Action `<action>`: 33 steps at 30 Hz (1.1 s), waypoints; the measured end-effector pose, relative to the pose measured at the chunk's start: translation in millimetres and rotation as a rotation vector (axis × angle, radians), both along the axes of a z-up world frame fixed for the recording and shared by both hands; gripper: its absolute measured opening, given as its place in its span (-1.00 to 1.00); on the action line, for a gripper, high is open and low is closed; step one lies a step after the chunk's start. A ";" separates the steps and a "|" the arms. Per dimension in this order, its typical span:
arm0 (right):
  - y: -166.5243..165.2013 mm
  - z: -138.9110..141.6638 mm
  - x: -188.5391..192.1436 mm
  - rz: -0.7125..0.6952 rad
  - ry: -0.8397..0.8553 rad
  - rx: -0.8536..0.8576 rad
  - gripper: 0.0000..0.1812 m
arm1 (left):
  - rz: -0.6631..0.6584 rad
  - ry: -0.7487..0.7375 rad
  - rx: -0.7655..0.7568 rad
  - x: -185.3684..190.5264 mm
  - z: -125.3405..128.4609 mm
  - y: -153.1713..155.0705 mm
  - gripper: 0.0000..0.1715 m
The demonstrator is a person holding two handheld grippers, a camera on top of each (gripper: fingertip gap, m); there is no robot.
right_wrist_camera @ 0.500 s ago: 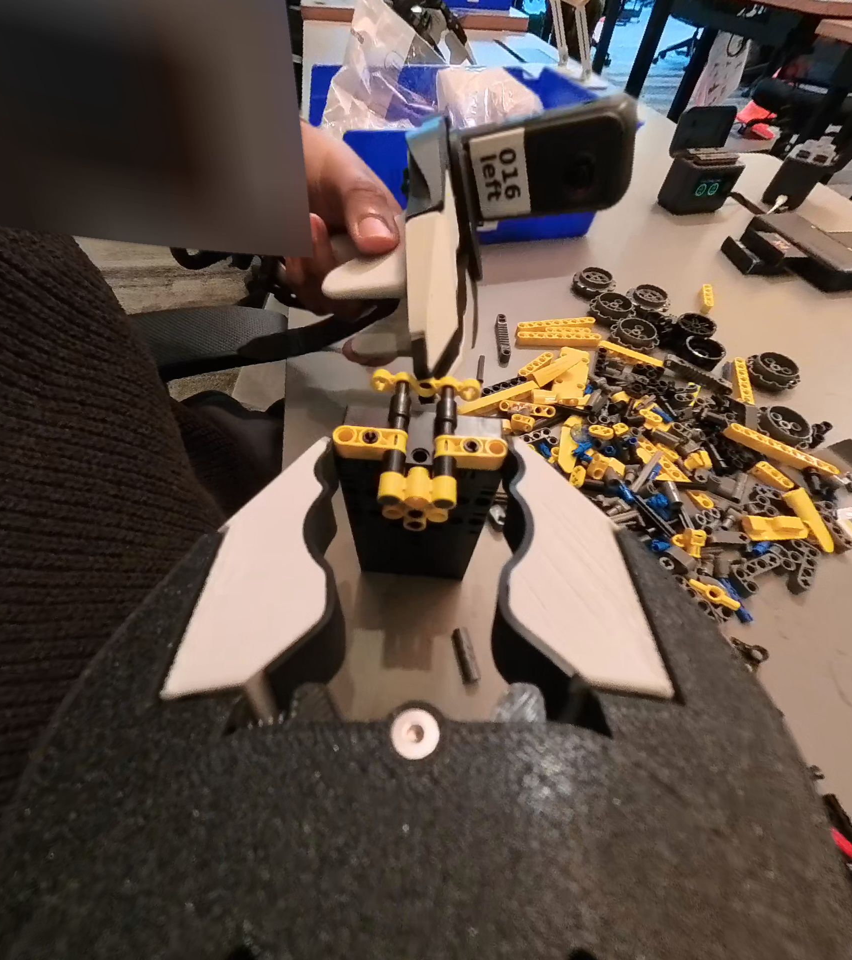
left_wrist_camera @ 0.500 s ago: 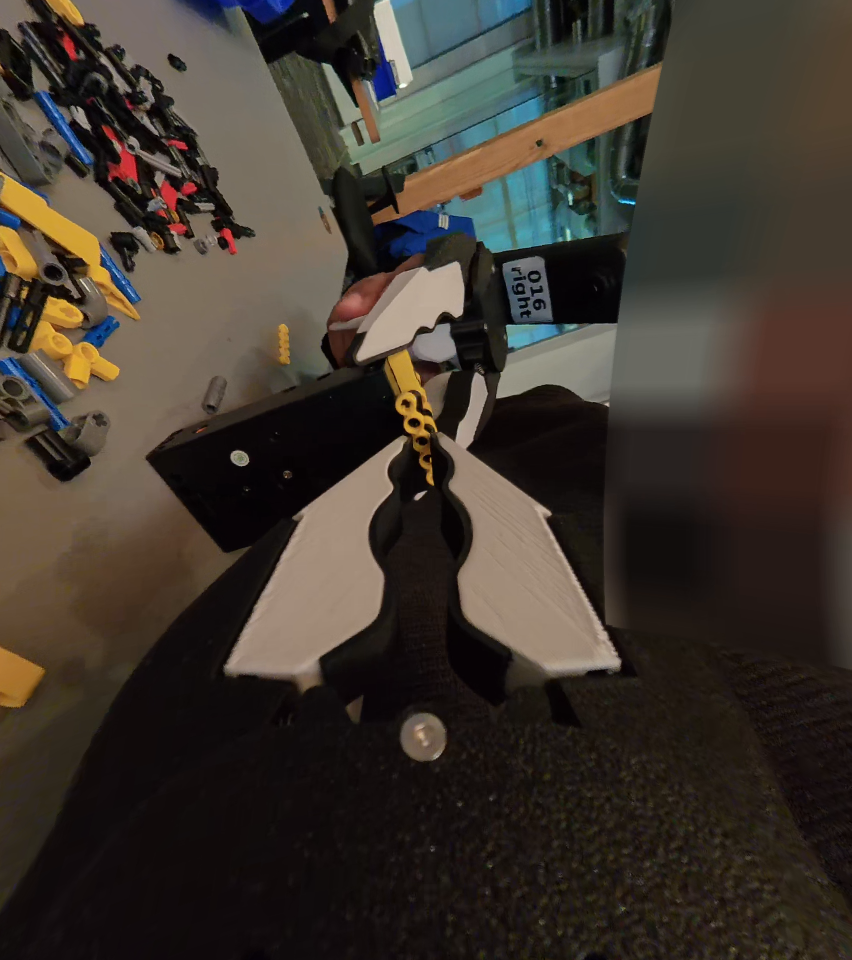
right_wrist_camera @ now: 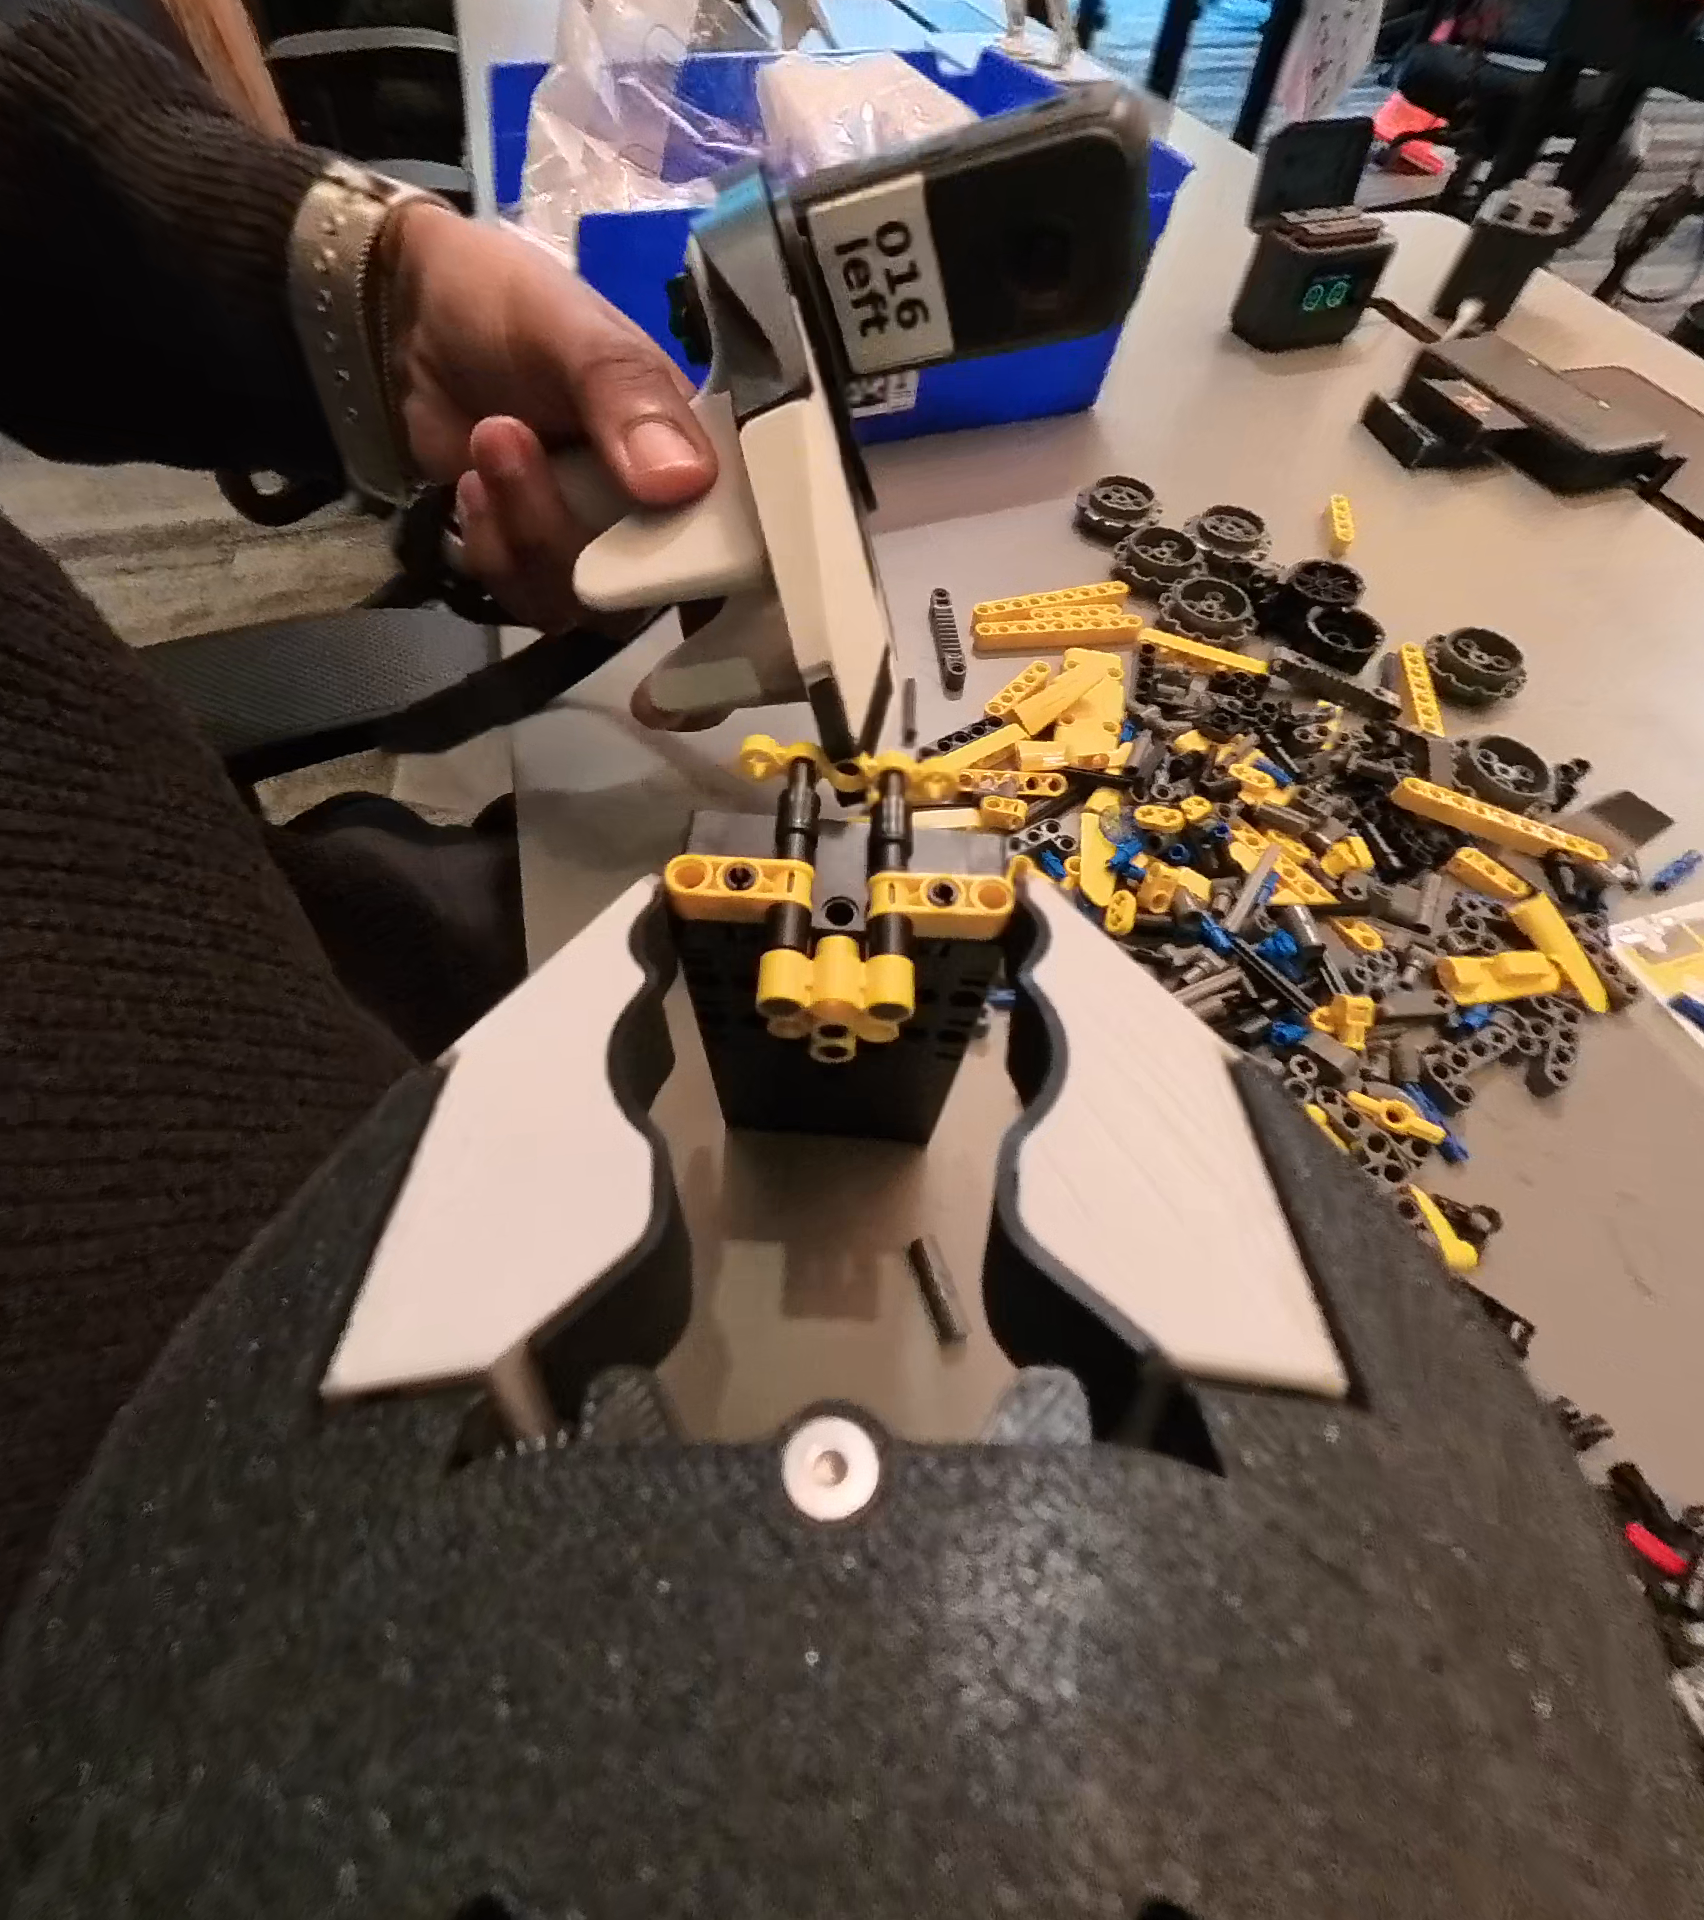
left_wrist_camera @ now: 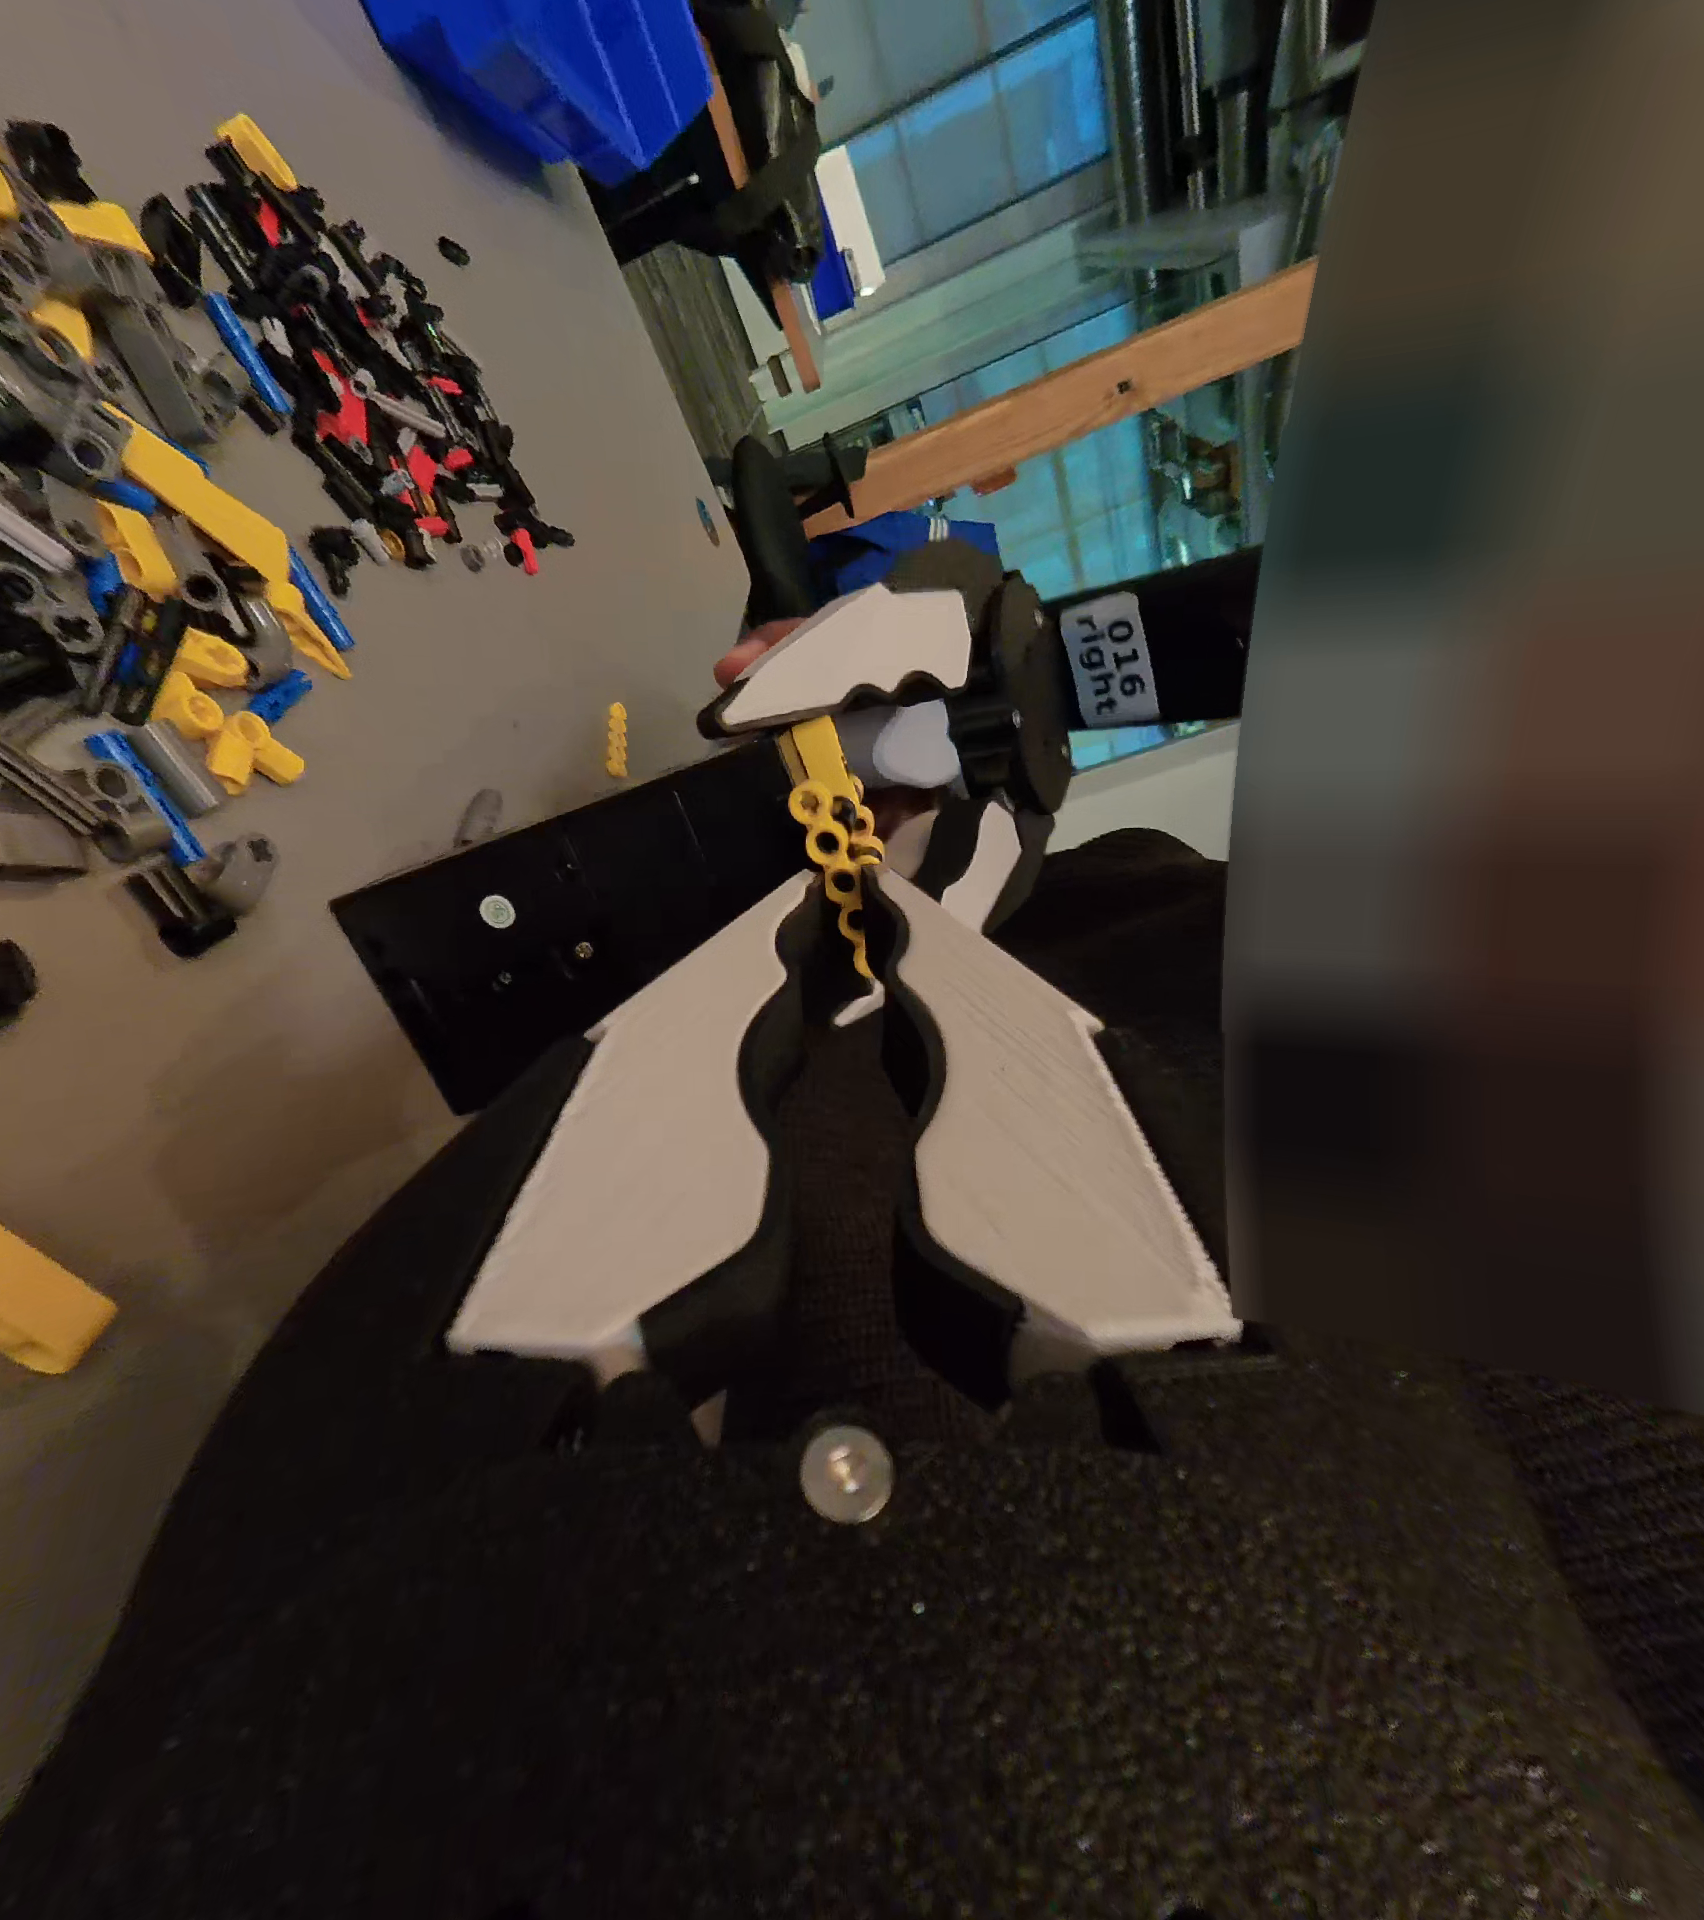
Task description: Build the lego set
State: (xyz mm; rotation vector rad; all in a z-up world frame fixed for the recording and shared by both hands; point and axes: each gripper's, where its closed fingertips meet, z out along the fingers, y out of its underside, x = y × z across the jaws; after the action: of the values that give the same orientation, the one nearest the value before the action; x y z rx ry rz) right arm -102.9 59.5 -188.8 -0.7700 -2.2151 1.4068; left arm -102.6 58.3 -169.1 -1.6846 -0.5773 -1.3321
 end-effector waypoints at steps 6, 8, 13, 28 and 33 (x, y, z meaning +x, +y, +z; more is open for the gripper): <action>3.4 0.8 -12.8 -0.206 0.030 0.000 -0.30 | 0.015 0.047 0.010 -14.8 -0.6 4.9 -0.93; 3.5 1.0 -12.9 -0.235 0.036 -0.003 -0.30 | 0.001 0.055 0.013 -15.1 -0.4 5.1 -0.93; 2.4 5.5 -8.5 -0.144 0.058 -0.029 -0.24 | -0.048 0.030 0.021 -8.2 1.0 7.6 -0.93; 22.5 23.6 10.9 0.631 0.101 0.103 -0.18 | -0.075 -0.008 0.004 -4.7 1.6 13.1 -0.94; 15.5 4.9 10.6 0.749 0.096 0.240 -0.18 | -0.085 -0.010 0.001 -3.5 2.2 13.5 -0.93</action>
State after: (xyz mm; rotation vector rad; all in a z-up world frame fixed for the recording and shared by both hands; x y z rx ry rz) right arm -92.2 75.0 -183.8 0.2473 -2.6504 1.3781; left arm -106.1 71.9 -166.9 -1.7186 -0.5160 -1.4019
